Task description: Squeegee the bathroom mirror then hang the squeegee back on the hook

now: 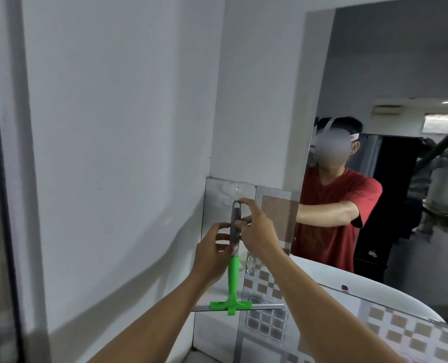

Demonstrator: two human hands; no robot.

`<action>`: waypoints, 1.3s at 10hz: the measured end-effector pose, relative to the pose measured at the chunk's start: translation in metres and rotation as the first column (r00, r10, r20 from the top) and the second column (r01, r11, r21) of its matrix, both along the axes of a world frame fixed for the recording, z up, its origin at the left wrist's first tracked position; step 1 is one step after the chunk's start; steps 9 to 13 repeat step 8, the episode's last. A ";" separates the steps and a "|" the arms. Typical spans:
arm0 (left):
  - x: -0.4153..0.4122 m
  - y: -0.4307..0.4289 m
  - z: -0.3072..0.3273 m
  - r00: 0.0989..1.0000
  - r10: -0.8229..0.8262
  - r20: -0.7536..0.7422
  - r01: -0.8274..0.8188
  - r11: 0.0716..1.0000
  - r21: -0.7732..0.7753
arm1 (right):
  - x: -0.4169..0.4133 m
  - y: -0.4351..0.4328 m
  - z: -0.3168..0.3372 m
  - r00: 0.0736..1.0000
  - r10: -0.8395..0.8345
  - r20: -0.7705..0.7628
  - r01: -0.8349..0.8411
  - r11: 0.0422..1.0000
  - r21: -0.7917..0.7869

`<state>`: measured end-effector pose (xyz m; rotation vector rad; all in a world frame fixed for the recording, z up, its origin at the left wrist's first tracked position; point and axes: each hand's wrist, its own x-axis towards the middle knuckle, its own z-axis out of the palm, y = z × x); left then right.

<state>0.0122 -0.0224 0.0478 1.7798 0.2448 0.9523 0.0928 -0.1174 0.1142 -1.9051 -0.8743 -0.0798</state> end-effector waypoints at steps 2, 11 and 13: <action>0.010 0.009 -0.011 0.999 0.027 -0.021 -0.026 0.999 0.039 | 0.008 0.008 -0.013 0.999 -0.020 -0.028 0.021 1.000 0.023; 0.021 0.011 -0.017 0.992 0.113 -0.050 -0.112 0.993 0.029 | -0.002 -0.007 -0.007 0.999 -0.029 0.045 0.032 0.997 -0.076; 0.021 0.011 -0.017 0.992 0.113 -0.050 -0.112 0.993 0.029 | -0.002 -0.007 -0.007 0.999 -0.029 0.045 0.032 0.997 -0.076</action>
